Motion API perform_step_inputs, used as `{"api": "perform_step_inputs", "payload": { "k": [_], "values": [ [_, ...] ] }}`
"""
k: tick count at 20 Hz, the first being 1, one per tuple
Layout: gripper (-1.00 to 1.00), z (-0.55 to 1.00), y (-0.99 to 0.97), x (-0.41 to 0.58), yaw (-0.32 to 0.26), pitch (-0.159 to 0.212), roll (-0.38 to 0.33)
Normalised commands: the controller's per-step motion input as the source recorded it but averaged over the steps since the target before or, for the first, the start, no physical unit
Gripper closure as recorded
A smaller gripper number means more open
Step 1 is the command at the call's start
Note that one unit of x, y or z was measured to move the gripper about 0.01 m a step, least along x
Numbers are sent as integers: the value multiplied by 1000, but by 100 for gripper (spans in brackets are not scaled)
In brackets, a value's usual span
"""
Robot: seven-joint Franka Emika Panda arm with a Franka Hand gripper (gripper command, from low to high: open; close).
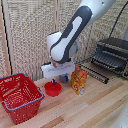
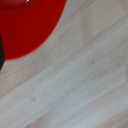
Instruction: Extend the gripper towards the oven tray handle. Grasp the handle and carefully pull the tray out of the oven. Move the gripper above the red bowl. Grab the red bowl gently. Lift the bowl and place it onto the oven tray.
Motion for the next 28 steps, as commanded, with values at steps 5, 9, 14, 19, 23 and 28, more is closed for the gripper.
{"api": "perform_step_inputs", "payload": {
  "k": [5,9,14,19,23,28],
  "values": [
    [-100,-338,-374,5,77,1,55],
    [-100,-427,-156,0,39,0,63],
    [100,-132,-14,-13,17,6,87],
    [100,-17,0,-1,11,1,10],
    [100,0,49,127,3,1,0],
    [100,0,1,210,-15,26,0]
  ]
}}
